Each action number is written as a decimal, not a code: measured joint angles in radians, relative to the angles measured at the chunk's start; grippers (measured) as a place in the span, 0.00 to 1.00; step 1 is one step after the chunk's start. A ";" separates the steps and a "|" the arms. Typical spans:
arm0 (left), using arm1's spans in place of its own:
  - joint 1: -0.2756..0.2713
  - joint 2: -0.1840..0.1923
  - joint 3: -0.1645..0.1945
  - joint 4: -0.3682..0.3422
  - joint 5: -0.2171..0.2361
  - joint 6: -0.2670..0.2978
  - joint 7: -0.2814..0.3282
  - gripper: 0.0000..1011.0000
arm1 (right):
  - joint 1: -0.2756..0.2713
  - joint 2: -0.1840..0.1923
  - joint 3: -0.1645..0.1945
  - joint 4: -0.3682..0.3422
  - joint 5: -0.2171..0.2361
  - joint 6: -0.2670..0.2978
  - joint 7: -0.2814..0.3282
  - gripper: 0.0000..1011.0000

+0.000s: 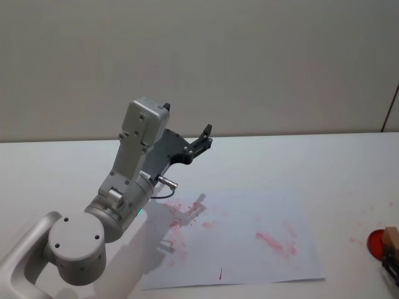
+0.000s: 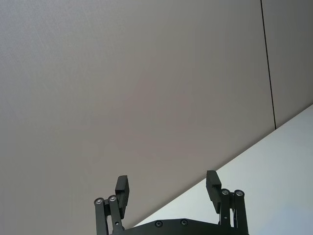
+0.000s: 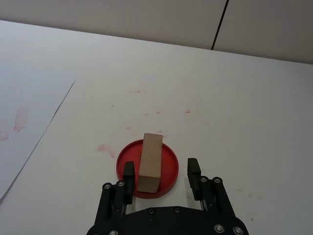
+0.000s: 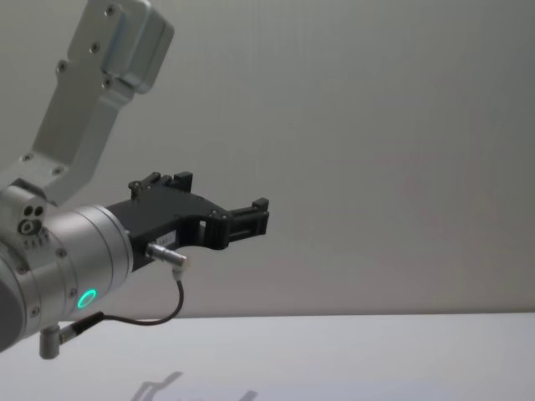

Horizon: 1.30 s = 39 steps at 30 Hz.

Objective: Use the one hand to pick up the stamp and affix it onto the A4 paper.

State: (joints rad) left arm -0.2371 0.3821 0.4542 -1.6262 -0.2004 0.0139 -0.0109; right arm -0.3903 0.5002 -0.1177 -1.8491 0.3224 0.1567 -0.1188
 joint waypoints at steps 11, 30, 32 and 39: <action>0.000 0.000 0.000 0.000 0.000 0.000 0.000 0.99 | 0.000 -0.002 -0.001 0.004 -0.001 0.000 0.002 0.34; 0.000 0.000 0.000 0.000 0.000 0.000 0.000 0.99 | 0.010 -0.007 -0.001 0.003 -0.013 -0.015 0.024 0.21; 0.000 0.000 0.000 0.000 0.000 0.000 0.000 0.99 | 0.016 -0.010 -0.002 -0.001 -0.019 -0.025 0.040 0.21; 0.000 0.000 0.000 0.000 0.000 0.000 0.000 0.99 | 0.044 -0.022 -0.010 -0.015 -0.031 -0.051 0.096 0.21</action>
State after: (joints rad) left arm -0.2371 0.3821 0.4542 -1.6262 -0.2004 0.0138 -0.0109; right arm -0.3463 0.4781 -0.1277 -1.8637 0.2915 0.1059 -0.0226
